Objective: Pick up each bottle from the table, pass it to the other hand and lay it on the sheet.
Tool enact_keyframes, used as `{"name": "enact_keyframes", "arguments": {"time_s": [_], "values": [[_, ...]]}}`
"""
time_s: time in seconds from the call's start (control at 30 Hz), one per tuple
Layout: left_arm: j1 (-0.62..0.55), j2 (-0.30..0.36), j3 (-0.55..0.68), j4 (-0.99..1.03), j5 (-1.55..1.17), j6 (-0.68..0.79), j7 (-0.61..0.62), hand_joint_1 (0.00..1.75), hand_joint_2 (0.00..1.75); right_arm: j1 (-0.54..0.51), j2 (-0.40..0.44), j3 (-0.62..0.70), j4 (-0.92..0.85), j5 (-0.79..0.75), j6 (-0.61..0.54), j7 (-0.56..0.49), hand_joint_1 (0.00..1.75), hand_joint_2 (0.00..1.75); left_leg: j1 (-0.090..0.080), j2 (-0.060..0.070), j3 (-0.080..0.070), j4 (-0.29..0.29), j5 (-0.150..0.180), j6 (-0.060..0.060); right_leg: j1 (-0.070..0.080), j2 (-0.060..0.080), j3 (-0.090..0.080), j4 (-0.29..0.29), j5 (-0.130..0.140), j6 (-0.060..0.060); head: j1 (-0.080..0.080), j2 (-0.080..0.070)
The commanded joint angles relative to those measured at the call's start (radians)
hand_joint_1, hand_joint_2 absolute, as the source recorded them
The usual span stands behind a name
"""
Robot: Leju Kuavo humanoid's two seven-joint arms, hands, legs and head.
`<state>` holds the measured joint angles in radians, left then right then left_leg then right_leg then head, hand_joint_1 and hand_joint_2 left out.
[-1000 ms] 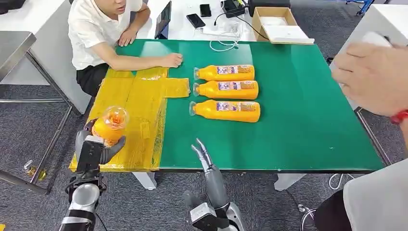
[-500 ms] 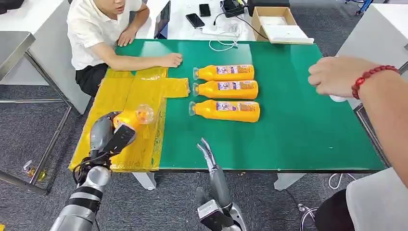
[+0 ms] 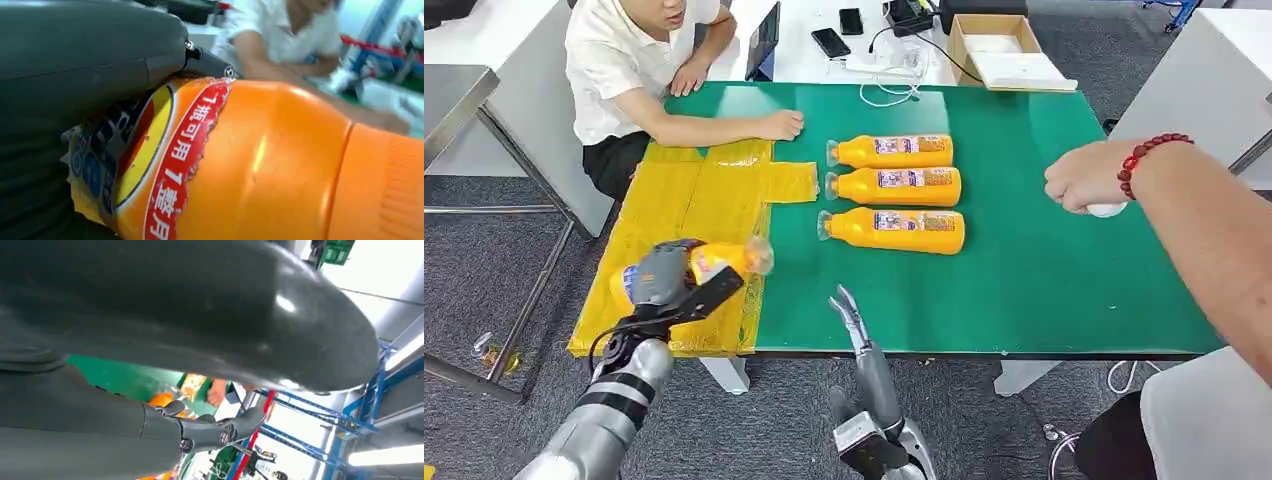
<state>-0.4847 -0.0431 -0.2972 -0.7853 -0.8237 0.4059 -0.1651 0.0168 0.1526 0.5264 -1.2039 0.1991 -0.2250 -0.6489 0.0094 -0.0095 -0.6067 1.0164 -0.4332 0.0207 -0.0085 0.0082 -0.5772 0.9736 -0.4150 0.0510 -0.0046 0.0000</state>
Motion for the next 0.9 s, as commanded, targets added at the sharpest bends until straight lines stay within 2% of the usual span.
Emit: {"name": "enact_keyframes", "arguments": {"time_s": [0.03, 0.07, 0.1, 0.13, 0.17, 0.2, 0.23, 0.33, 0.37, 0.4, 0.43, 0.47, 0.53, 0.73, 0.8, 0.9], "values": [[-0.232, -0.034, -0.153, 0.432, -0.127, -0.162, 0.113, 1.75, 1.75, -0.057, 0.016, 0.015, 0.086, 0.005, 0.036, 0.006, 0.0, 0.0, 0.0, -0.002, 0.003, -0.001, 0.001, -0.001, 0.0, -0.003, 0.004, 0.0, -0.001, -0.002, 0.0, 0.0], [-0.248, -0.038, -0.168, 0.448, -0.148, -0.197, 0.131, 1.75, 1.75, -0.058, 0.018, 0.014, 0.092, 0.005, 0.039, 0.006, 0.0, 0.0, 0.0, -0.002, 0.004, -0.001, 0.001, -0.001, 0.0, -0.003, 0.005, 0.0, -0.001, -0.002, 0.0, 0.0], [-0.275, -0.048, -0.161, 0.483, -0.144, -0.28, 0.178, 1.66, 1.75, -0.059, 0.019, 0.017, 0.092, 0.002, 0.05, -0.004, 0.0, 0.0, -0.001, -0.003, 0.005, -0.001, 0.001, -0.001, 0.0, -0.004, 0.006, 0.0, -0.001, -0.002, 0.0, 0.0], [-0.291, -0.048, -0.164, 0.495, -0.144, -0.337, 0.192, 0.35, 1.75, -0.062, 0.024, 0.016, 0.098, 0.0, 0.054, -0.003, 0.0, 0.0, 0.0, -0.002, 0.005, -0.001, 0.001, -0.001, 0.0, -0.003, 0.006, 0.0, 0.0, -0.001, 0.0, 0.0], [-0.296, -0.045, -0.158, 0.503, -0.141, -0.377, 0.202, 0.54, 1.75, -0.066, 0.028, 0.018, 0.104, 0.0, 0.058, -0.003, 0.0, 0.0, 0.0, -0.002, 0.005, 0.0, 0.001, -0.001, 0.0, -0.003, 0.005, 0.001, -0.001, -0.002, 0.0, 0.0], [-0.295, -0.041, -0.155, 0.509, -0.141, -0.4, 0.205, 1.4, 1.75, -0.07, 0.03, 0.02, 0.113, 0.003, 0.056, -0.005, 0.0, 0.0, 0.0, -0.001, 0.005, -0.001, 0.001, -0.001, 0.0, -0.002, 0.005, 0.0, 0.0, -0.002, 0.0, 0.0], [-0.292, -0.038, -0.162, 0.518, -0.151, -0.42, 0.215, 1.33, 1.75, -0.074, 0.031, 0.022, 0.123, 0.005, 0.055, -0.005, 0.0, 0.0, 0.0, 0.0, 0.006, -0.001, 0.001, -0.001, 0.0, -0.001, 0.005, 0.0, 0.0, -0.002, 0.0, 0.0], [-0.269, -0.038, -0.175, 0.524, -0.172, -0.437, 0.232, 1.48, 1.75, -0.075, 0.03, 0.021, 0.14, 0.009, 0.045, -0.009, 0.0, 0.0, -0.001, 0.002, 0.008, -0.002, 0.001, -0.001, 0.0, 0.001, 0.007, 0.001, 0.0, -0.001, 0.0, 0.0], [-0.264, -0.039, -0.178, 0.526, -0.176, -0.442, 0.233, 1.31, 1.75, -0.075, 0.028, 0.021, 0.145, 0.008, 0.046, -0.009, 0.0, 0.0, -0.001, 0.004, 0.01, -0.003, 0.001, -0.002, -0.001, 0.002, 0.008, 0.0, 0.0, -0.002, 0.0, 0.0], [-0.258, -0.041, -0.178, 0.529, -0.178, -0.449, 0.235, 0.99, 1.75, -0.076, 0.027, 0.02, 0.154, 0.008, 0.045, -0.01, 0.0, 0.0, -0.001, 0.002, 0.011, -0.003, 0.001, -0.001, -0.001, 0.001, 0.009, 0.0, 0.0, -0.001, 0.0, 0.0], [-0.255, -0.041, -0.178, 0.531, -0.178, -0.452, 0.236, 0.26, 1.75, -0.076, 0.027, 0.021, 0.156, 0.009, 0.044, -0.011, 0.0, 0.0, -0.002, 0.003, 0.013, -0.004, 0.001, -0.002, -0.001, 0.001, 0.01, 0.0, 0.0, -0.002, 0.0, 0.0], [-0.252, -0.042, -0.165, 0.537, -0.168, -0.477, 0.246, 0.03, 1.75, -0.077, 0.026, 0.019, 0.161, 0.007, 0.039, -0.017, 0.0, 0.0, -0.001, 0.002, 0.012, -0.003, 0.001, -0.002, -0.001, 0.001, 0.01, 0.0, 0.0, -0.001, 0.0, 0.0], [-0.251, -0.041, -0.124, 0.542, -0.124, -0.527, 0.234, 0.0, 1.75, -0.086, 0.025, 0.019, 0.172, 0.007, 0.043, -0.018, 0.0, 0.0, -0.001, 0.003, 0.012, -0.003, 0.001, -0.002, -0.001, 0.001, 0.011, 0.0, 0.0, -0.002, 0.0, 0.0], [-0.248, -0.014, -0.007, 0.54, 0.021, -0.687, 0.092, 0.0, 1.75, -0.125, 0.031, 0.037, 0.21, -0.008, 0.08, -0.049, 0.0, 0.0, -0.002, 0.005, 0.013, -0.003, 0.001, -0.002, -0.001, 0.003, 0.01, 0.001, 0.001, -0.002, 0.0, 0.0], [-0.238, 0.001, 0.058, 0.532, 0.111, -0.777, -0.009, 0.0, 1.75, -0.141, 0.027, 0.046, 0.228, -0.002, 0.067, -0.049, 0.0, 0.0, -0.002, 0.005, 0.015, -0.004, 0.001, -0.002, -0.001, 0.004, 0.012, 0.0, 0.001, -0.002, 0.0, 0.0], [-0.233, 0.01, 0.056, 0.528, 0.111, -0.779, -0.018, 0.0, 1.75, -0.145, 0.026, 0.047, 0.23, -0.006, 0.068, -0.049, 0.0, 0.0, -0.002, 0.004, 0.018, -0.005, 0.001, -0.002, -0.002, 0.004, 0.016, 0.0, 0.0, -0.002, 0.0, 0.0]]}}
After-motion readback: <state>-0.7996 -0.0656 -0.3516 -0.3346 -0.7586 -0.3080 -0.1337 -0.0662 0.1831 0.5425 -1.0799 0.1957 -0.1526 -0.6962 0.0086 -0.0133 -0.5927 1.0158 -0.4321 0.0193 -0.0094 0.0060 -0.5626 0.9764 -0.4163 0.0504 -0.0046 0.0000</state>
